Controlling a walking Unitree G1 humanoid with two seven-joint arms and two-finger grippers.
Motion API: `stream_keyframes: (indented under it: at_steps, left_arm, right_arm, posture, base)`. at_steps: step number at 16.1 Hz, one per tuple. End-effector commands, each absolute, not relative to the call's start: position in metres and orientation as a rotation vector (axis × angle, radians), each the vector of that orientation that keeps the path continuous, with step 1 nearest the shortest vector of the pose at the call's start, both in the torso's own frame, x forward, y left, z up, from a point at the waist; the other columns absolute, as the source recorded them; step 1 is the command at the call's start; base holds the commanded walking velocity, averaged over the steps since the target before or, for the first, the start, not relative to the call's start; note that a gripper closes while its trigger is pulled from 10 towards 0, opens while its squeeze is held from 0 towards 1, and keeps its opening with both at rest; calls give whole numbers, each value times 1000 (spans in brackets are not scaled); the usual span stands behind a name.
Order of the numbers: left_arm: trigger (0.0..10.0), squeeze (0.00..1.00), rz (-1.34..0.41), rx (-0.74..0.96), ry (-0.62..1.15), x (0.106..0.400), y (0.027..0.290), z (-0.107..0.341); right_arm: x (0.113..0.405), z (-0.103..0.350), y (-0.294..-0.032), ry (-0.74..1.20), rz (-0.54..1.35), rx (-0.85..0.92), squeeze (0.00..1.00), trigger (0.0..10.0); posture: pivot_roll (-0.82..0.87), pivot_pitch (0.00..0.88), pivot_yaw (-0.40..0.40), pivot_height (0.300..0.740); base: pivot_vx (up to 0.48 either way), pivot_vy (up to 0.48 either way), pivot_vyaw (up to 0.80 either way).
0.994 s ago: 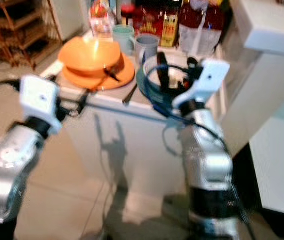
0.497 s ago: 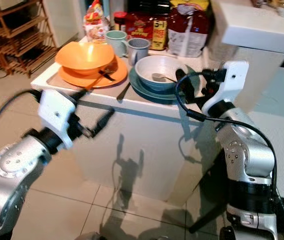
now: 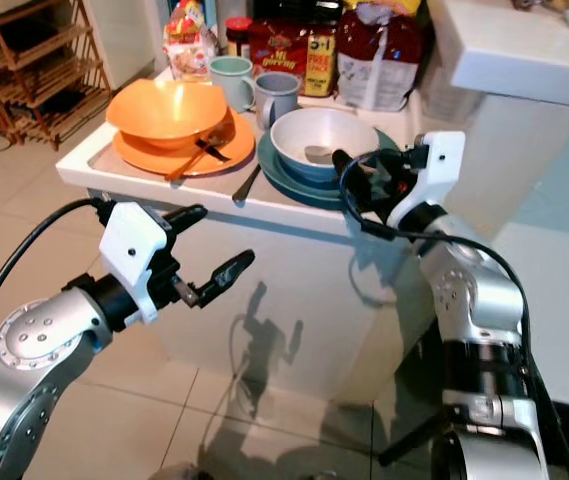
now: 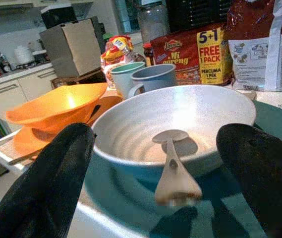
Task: Setting the table
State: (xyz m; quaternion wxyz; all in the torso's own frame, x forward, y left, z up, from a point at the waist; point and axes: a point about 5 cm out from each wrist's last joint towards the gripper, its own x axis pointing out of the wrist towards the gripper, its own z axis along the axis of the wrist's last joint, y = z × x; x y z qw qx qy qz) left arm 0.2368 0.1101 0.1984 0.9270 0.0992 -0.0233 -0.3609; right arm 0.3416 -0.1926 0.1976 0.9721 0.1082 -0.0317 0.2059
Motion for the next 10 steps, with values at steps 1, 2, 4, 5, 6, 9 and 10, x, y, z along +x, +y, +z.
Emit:
stream_keyframes:
  at_steps: [1, 2, 4, 5, 6, 9, 10]
  left_arm:
    - [10000, 0, -761, 206, -47, 235, 109, 200]
    - [10000, 0, -762, 205, -45, 235, 109, 200]
    - [10000, 0, -764, 202, -47, 235, 109, 200]
    - [10000, 0, -767, 201, -46, 235, 109, 200]
    - [10000, 0, -770, 200, -45, 235, 109, 200]
    - [10000, 0, -782, 197, -46, 235, 108, 200]
    - [10000, 0, -784, 197, -46, 236, 108, 200]
  right_arm:
    - [348, 200, -198, -71, 369, 212, 0, 6824]
    - [348, 200, -197, -67, 380, 212, 0, 0]
    - [345, 200, -194, -59, 433, 194, 0, 0]
    - [343, 200, -194, -58, 445, 190, 0, 0]
    - [343, 201, -195, -62, 447, 196, 0, 0]
    - [342, 202, -198, -72, 445, 220, 0, 0]
    - [342, 201, -199, -71, 443, 222, 0, 0]
  posture:
    - [86, 24, -14, 740]
    - [85, 23, -14, 740]
    - [83, 22, -14, 740]
    - [82, 22, -13, 740]
    - [81, 20, -12, 740]
    - [77, 11, -9, 740]
    - [75, 4, -7, 740]
  base:
    - [0, 0, 0]
    - [0, 0, 0]
    - [0, 0, 0]
    - [0, 0, 0]
    - [0, 0, 0]
    - [0, 0, 0]
    - [0, 0, 0]
